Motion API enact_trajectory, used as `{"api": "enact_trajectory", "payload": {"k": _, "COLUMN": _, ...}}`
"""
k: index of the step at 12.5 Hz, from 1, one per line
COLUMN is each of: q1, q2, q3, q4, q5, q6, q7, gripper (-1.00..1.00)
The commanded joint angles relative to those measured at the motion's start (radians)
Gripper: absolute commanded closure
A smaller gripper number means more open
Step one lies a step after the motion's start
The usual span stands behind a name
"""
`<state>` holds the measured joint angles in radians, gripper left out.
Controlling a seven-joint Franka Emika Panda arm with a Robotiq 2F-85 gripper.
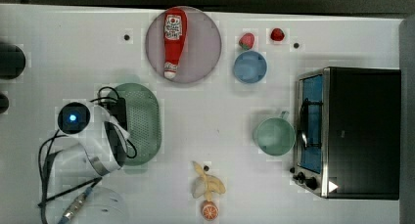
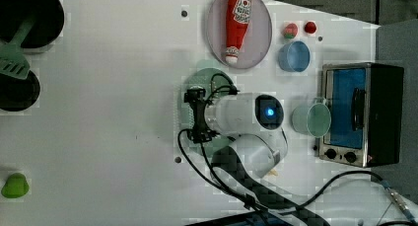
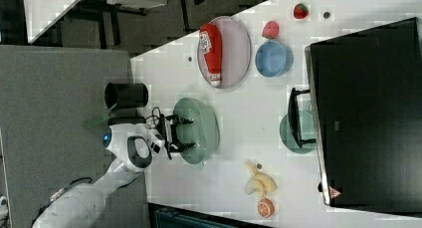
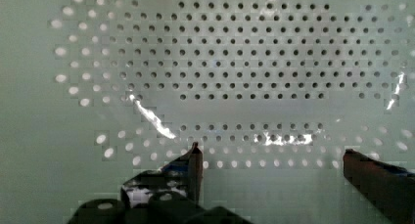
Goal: Drag strainer right to left.
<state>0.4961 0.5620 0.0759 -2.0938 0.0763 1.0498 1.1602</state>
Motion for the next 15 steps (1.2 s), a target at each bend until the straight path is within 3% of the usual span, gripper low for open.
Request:
{"api": "enact_trajectory", "payload": {"k": 1, "q1": 0.033, "q2": 0.034, "q3": 0.019, "q4": 0.067, "q5": 0.039, "q6": -0.026, "q7": 0.108, "gripper": -1.00}}
{"api": "enact_trajectory", "payload": {"k": 10, "q1": 0.157, "q2": 0.145, "q3": 0.022, "q4": 0.250, "q5": 0.067, "q6": -0.029, "q7": 0.248, "gripper": -1.00}}
{"api": "enact_trajectory", "payload": {"k": 15, "q1": 0.175, "q2": 0.130, "q3": 0.014, "q4": 0.284, "q5": 0.085, "q6": -0.067, "q7": 0.202, "gripper": -1.00}}
